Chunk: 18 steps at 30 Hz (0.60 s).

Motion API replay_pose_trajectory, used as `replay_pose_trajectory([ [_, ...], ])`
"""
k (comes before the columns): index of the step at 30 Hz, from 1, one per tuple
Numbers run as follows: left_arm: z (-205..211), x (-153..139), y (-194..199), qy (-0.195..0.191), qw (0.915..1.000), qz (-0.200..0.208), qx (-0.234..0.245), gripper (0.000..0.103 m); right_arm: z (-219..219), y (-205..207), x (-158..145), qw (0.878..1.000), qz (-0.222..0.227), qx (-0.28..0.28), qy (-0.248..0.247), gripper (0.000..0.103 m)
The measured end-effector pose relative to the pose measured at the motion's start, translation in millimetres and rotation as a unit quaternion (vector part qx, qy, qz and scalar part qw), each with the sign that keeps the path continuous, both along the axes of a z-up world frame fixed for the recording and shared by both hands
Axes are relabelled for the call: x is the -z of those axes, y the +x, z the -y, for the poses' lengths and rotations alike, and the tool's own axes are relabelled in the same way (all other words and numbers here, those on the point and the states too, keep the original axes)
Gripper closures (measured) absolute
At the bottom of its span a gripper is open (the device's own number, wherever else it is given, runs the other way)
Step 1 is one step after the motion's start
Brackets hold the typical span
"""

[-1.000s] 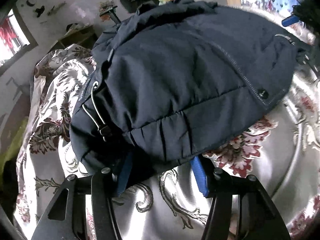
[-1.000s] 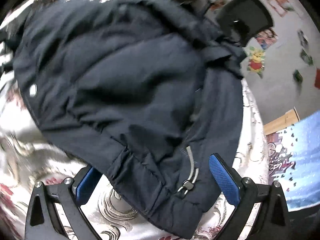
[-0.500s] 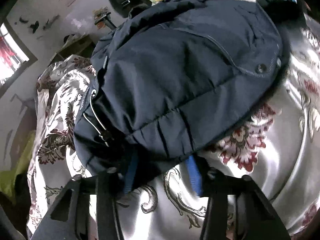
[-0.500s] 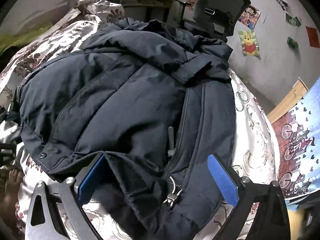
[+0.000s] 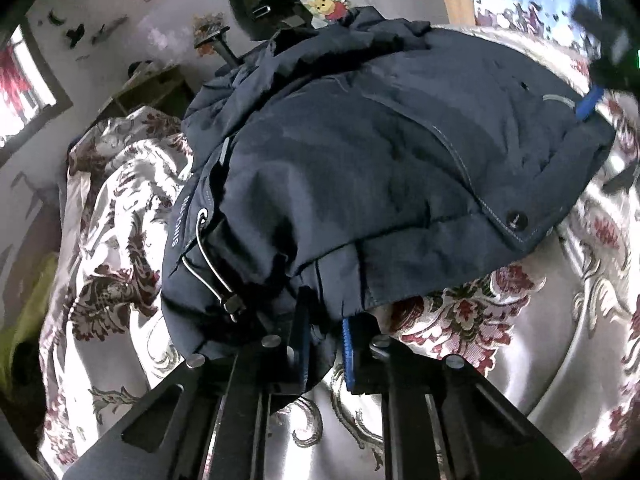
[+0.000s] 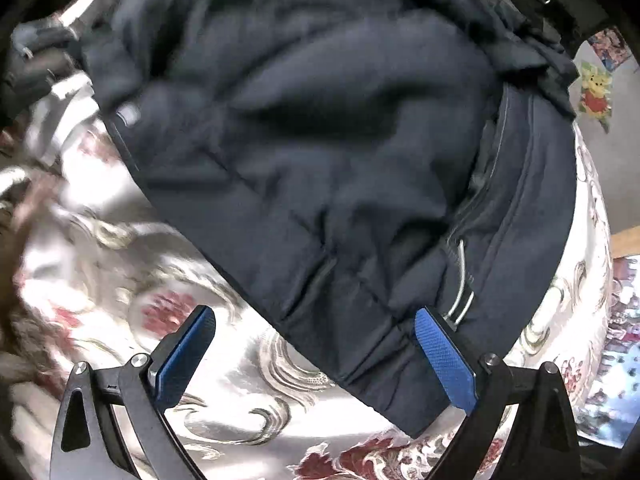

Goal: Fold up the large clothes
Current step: 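Grasp the jacket hem with the left gripper while the right gripper grasps it too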

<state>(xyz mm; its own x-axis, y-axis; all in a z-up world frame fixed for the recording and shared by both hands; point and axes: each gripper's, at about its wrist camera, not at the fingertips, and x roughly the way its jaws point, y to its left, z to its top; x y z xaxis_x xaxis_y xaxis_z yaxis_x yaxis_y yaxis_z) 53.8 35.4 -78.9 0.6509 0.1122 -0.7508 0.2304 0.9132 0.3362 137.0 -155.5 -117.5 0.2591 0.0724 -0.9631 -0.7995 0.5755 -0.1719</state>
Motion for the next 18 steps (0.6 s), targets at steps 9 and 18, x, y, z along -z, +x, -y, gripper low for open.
replay_pose_trajectory([
  [9,2,-27,-4,-0.041,0.9986,0.03,-0.012,0.097,-10,-5,8,0.997,0.067,0.027,-0.027,0.042],
  [18,-1,-82,12,-0.08,0.9941,0.069,-0.026,0.099,-13,-19,-1,0.999,0.048,0.011,-0.018,0.028],
])
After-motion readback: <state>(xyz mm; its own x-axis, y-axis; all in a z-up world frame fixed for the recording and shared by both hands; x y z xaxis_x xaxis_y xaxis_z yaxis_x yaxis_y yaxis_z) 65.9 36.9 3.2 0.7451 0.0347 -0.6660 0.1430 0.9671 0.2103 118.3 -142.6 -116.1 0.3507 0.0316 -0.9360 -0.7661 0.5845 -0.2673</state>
